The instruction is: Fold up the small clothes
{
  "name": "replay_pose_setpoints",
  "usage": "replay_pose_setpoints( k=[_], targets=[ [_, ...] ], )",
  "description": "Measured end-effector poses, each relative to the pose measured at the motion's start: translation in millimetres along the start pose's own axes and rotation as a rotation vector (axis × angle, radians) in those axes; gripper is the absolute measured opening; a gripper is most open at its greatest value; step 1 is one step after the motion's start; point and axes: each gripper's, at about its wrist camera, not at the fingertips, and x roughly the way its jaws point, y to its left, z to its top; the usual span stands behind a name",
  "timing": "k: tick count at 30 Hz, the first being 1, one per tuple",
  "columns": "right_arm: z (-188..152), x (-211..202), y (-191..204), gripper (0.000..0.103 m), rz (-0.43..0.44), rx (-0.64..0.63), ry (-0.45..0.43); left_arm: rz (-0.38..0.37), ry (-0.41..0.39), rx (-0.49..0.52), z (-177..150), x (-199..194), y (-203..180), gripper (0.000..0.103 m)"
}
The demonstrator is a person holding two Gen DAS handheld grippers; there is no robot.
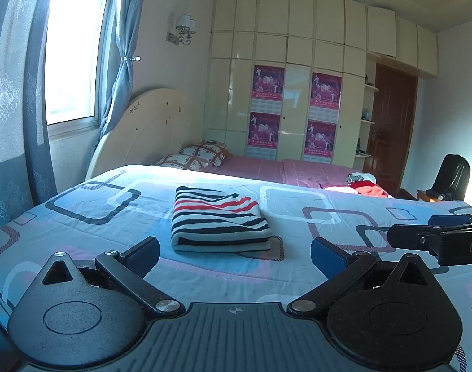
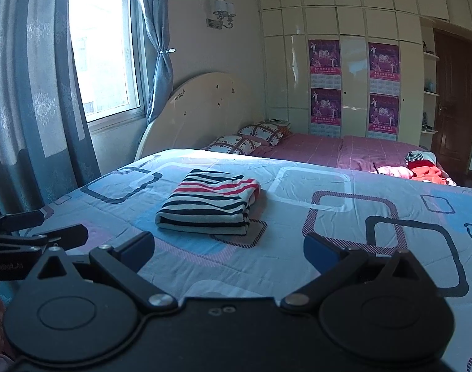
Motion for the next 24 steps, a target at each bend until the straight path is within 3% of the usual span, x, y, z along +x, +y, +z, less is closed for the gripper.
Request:
replay_pose_setpoints(
  k=[24],
  targets=[
    [1.1,-1.6,-7.5,0.102,0.003,0.001,0.002,-0.002,0.003,-0.001,4.0,9.3,-8.1,0.103]
  ],
)
